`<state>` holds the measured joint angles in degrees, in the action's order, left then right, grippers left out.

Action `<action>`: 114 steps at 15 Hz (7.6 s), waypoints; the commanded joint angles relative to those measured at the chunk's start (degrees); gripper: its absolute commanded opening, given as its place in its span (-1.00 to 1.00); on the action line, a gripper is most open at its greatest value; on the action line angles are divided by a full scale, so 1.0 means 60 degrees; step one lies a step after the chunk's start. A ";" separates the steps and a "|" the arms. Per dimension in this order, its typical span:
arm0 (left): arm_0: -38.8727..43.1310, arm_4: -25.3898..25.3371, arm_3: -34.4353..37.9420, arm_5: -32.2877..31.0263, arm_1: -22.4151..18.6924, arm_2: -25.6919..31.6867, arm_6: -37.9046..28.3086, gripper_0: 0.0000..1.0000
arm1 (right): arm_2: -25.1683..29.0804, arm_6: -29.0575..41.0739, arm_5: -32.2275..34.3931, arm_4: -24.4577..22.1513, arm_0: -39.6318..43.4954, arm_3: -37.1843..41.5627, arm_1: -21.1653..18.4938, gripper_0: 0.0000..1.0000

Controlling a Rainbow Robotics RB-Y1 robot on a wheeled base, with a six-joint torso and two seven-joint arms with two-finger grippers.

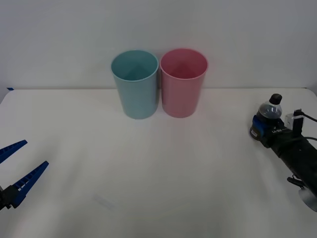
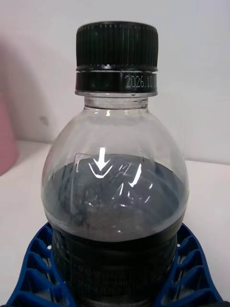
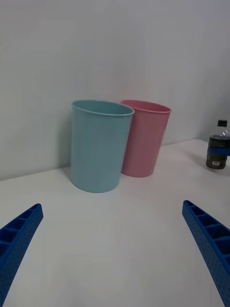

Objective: Grasp the object on the table and drop it into the matching bin: aluminum can to the light blue bin, PET bottle to the pink bin.

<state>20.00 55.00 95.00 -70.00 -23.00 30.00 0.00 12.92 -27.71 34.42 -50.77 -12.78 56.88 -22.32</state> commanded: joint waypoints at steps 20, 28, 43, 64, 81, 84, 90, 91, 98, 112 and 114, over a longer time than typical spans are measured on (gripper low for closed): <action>0.0000 0.0000 0.0000 0.0000 0.0000 0.0000 0.0000 1.00 | -0.0938 0.7768 -0.0200 -0.0753 0.2657 0.8318 -0.1452 -1.00; 0.0000 0.0000 0.0000 0.0000 0.0000 0.0000 0.0000 1.00 | -0.1700 0.8281 -0.1152 -0.1397 0.0548 0.8025 -0.2360 -1.00; 0.0000 0.0000 0.0000 0.0000 0.0000 0.0000 0.0000 1.00 | -0.3970 0.8017 -0.1138 -0.3214 -0.4799 0.2518 -0.1393 -1.00; 0.0000 0.0000 0.0000 0.0000 0.0000 0.0000 0.0000 1.00 | -0.4380 0.7592 -0.1167 -0.3023 -0.5400 0.1551 -0.0793 1.00; 0.0000 0.0000 0.0000 0.0000 0.0000 0.0000 0.0000 1.00 | -0.1831 0.7314 -0.0083 -0.3023 0.0240 0.6824 -0.1701 1.00; 0.0000 0.0000 0.0000 0.0000 0.0000 0.0000 0.0000 1.00 | -0.1040 0.7094 0.0547 -0.3023 0.1368 0.7366 -0.1701 1.00; 0.0000 0.0000 0.0000 0.0000 0.0000 0.0000 0.0000 1.00 | -0.0162 0.5322 0.1074 -0.2203 0.3214 0.7747 -0.1686 1.00; 0.0000 0.0000 0.0000 0.0000 0.0000 0.0000 0.0000 1.00 | -0.0088 0.4941 0.1148 -0.2027 0.3521 0.7747 -0.1686 1.00; 0.0000 0.0000 0.0000 0.0000 0.0000 0.0000 0.0000 1.00 | 0.0483 0.3608 0.2217 -0.0899 0.5440 0.7762 -0.1642 1.00; 0.0000 0.0000 0.0000 0.0000 0.0000 0.0000 0.0000 1.00 | 0.1831 0.3608 0.4356 -0.0826 0.7593 0.7762 -0.0734 1.00; 0.0000 0.0000 0.0000 0.0000 0.0000 0.0000 0.0000 1.00 | 0.1831 0.3608 0.4356 -0.0826 0.7593 0.7762 -0.0734 1.00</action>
<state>20.00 55.00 95.00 -70.00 -23.00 30.00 0.00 23.91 -6.06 60.56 -55.71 32.78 103.45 -26.72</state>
